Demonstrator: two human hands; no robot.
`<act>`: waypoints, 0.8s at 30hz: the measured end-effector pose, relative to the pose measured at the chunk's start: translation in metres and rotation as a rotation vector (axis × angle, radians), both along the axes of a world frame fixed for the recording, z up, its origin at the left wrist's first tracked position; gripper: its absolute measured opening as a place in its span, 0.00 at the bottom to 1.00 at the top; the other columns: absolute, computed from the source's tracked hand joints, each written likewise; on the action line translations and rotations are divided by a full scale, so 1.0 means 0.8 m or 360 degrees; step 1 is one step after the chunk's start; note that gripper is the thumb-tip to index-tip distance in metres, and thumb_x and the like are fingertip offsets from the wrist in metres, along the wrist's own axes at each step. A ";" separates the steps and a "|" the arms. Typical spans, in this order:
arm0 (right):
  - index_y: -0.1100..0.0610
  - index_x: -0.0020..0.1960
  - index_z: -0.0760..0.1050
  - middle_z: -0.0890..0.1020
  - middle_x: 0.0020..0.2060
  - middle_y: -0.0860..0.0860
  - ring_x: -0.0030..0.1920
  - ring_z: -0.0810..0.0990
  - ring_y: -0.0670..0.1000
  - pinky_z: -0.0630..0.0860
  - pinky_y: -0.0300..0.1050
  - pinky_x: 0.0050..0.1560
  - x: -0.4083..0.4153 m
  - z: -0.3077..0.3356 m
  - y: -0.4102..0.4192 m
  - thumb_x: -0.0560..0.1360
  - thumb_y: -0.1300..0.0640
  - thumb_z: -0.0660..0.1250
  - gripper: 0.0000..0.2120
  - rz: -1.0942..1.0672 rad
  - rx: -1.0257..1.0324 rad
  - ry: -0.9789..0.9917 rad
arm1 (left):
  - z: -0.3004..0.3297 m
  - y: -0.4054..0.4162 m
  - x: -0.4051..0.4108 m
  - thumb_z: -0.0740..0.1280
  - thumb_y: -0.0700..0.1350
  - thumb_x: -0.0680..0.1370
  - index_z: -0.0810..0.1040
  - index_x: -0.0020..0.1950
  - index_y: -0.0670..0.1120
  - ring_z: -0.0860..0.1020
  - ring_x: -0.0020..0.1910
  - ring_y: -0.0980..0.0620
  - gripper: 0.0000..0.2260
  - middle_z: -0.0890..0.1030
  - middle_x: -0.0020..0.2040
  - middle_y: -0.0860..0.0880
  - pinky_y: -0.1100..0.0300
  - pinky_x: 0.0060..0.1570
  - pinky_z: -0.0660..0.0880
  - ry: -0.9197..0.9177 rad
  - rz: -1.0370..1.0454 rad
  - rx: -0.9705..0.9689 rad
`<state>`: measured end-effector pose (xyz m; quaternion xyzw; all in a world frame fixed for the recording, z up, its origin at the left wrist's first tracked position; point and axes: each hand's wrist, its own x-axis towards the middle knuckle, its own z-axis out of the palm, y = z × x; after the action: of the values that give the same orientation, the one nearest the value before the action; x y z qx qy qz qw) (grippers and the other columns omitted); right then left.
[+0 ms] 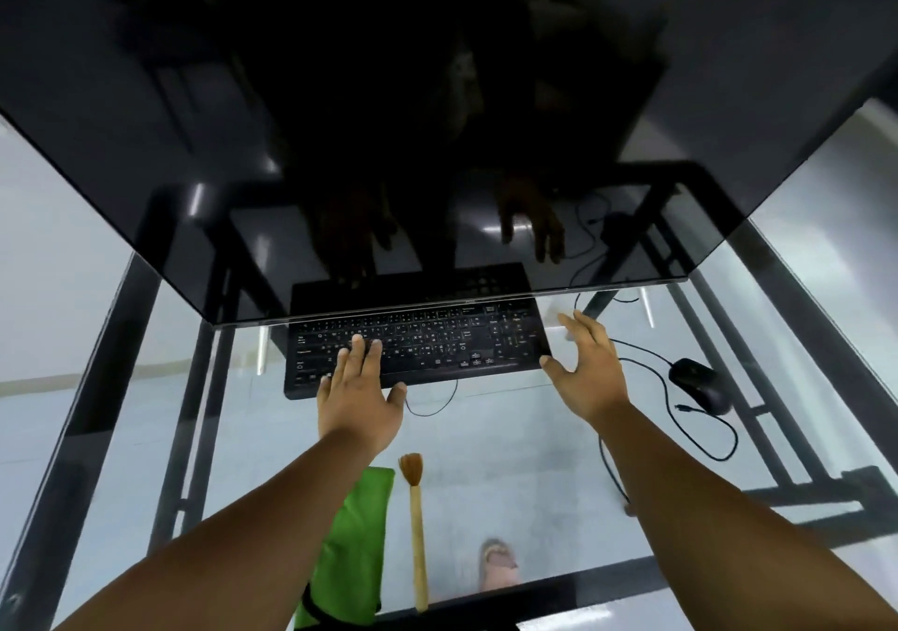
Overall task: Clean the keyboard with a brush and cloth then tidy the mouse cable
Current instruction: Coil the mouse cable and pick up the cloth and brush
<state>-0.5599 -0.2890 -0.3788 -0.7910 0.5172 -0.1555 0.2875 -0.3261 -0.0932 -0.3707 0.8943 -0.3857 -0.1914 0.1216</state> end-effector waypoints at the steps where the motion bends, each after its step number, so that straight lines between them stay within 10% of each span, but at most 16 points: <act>1: 0.48 0.73 0.65 0.64 0.73 0.45 0.72 0.65 0.51 0.68 0.57 0.69 -0.015 0.000 -0.010 0.73 0.52 0.71 0.31 -0.0016 0.0000 -0.0017 | 0.001 -0.012 -0.014 0.55 0.58 0.81 0.47 0.80 0.52 0.44 0.79 0.51 0.31 0.43 0.80 0.52 0.49 0.76 0.46 -0.0003 -0.0020 0.0000; 17: 0.46 0.72 0.65 0.68 0.69 0.45 0.69 0.65 0.51 0.61 0.58 0.68 -0.212 0.002 -0.111 0.71 0.54 0.68 0.31 -0.0155 0.0120 0.0493 | -0.020 -0.154 -0.190 0.50 0.58 0.82 0.39 0.80 0.47 0.38 0.78 0.51 0.32 0.37 0.79 0.51 0.50 0.76 0.42 -0.0051 -0.0242 0.0150; 24: 0.51 0.64 0.72 0.76 0.55 0.50 0.56 0.75 0.55 0.76 0.53 0.56 -0.214 -0.019 -0.122 0.68 0.57 0.70 0.25 -0.0236 0.0171 0.0127 | -0.026 -0.170 -0.191 0.48 0.59 0.82 0.39 0.79 0.47 0.37 0.78 0.50 0.32 0.37 0.79 0.50 0.49 0.77 0.42 -0.0125 -0.0255 0.0249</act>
<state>-0.7311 -0.3865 -0.3937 -0.7395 0.5929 -0.1169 0.2965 -0.4786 -0.2292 -0.3916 0.8742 -0.4444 -0.1948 0.0204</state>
